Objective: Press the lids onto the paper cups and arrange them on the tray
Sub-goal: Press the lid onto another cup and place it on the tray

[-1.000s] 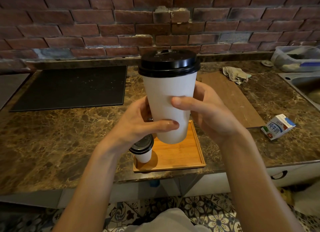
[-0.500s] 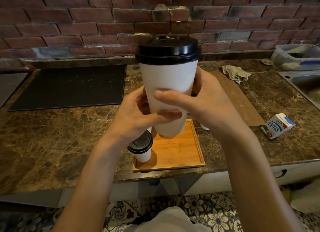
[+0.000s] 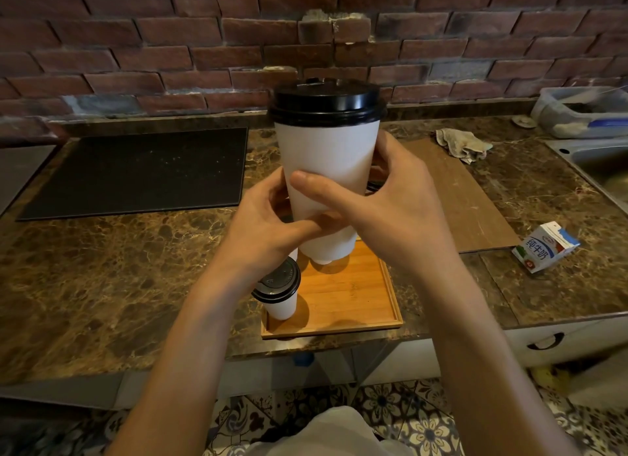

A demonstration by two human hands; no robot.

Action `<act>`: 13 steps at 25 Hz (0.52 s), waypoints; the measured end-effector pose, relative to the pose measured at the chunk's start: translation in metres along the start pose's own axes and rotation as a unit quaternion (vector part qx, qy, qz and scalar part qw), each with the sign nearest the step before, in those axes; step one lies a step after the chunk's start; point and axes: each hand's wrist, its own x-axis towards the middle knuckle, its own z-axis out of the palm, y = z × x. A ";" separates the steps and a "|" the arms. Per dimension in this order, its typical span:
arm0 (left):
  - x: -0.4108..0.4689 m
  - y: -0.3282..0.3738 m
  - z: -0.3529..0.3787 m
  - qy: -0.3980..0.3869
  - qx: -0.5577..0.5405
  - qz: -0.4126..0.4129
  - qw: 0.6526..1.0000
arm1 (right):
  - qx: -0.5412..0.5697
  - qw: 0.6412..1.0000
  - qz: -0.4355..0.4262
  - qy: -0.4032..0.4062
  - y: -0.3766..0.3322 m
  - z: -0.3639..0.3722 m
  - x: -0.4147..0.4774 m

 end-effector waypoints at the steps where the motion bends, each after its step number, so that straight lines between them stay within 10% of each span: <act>1: 0.000 0.002 -0.001 -0.007 -0.003 0.006 1.000 | 0.010 1.000 0.000 -0.006 0.000 -0.003 0.001; 13: 0.001 0.006 -0.005 -0.088 -0.103 -0.063 0.989 | 0.179 0.975 0.064 -0.113 0.012 -0.014 0.010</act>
